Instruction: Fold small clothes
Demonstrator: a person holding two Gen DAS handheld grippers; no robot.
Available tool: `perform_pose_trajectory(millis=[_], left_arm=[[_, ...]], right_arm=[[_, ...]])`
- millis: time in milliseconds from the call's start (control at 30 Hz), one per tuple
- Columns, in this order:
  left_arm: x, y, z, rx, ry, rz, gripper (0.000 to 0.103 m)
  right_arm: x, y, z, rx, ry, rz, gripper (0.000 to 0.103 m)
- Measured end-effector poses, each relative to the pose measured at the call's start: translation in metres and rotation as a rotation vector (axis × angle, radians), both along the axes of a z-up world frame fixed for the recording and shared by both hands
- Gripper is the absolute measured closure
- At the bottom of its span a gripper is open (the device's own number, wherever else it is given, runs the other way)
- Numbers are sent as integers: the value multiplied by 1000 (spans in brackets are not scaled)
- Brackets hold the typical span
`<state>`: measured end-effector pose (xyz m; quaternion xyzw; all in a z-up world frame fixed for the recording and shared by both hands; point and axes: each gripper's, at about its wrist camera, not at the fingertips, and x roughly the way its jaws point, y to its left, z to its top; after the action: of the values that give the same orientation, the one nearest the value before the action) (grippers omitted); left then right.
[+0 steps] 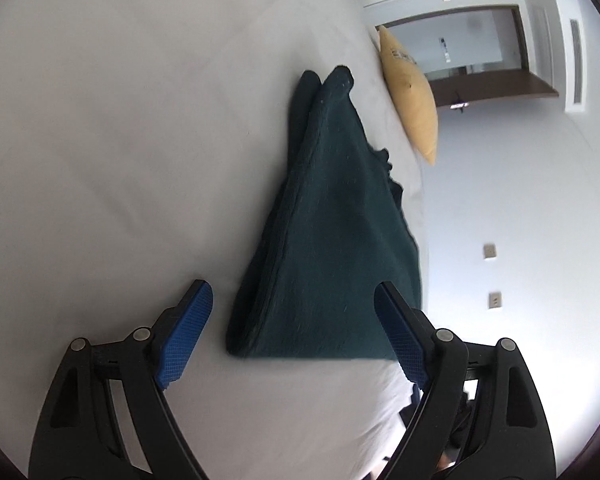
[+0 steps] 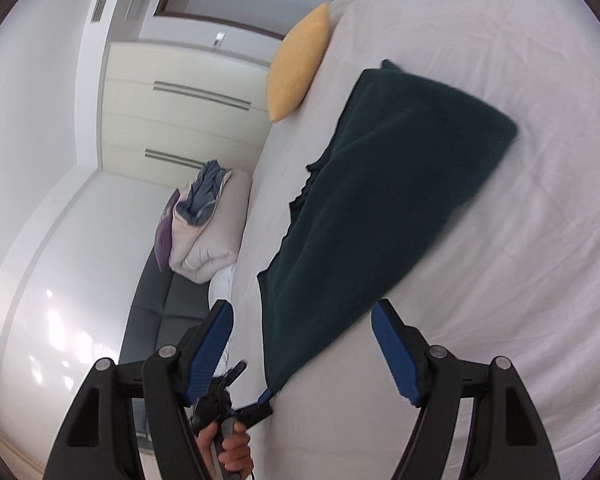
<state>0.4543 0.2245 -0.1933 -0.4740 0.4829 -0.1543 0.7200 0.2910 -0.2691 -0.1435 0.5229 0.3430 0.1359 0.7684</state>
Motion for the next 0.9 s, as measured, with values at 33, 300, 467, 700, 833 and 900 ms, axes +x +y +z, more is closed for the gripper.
perform_pose_trajectory(millis=[33,300,467,700,833,900], left_arm=[[4,2,-2,-21,10,-3,20],[25,-6,-11,-82,61,-82,21],[34,-12,-17,-153,68,-108,33],[38,-27,-39,-265,92,-123,76],[36,-23,-43,-283,79,-85,88],[35,-19,-40,-270,55,-71,90]], right_arm=[[2,2,0,-2,0,8,28],[16,21,-1,-4,9,58,28],[45,43,10,-39,-3,119,28],[110,91,15,-109,24,249,28],[143,115,7,-113,46,302,28],[160,124,-2,-111,68,321,28]])
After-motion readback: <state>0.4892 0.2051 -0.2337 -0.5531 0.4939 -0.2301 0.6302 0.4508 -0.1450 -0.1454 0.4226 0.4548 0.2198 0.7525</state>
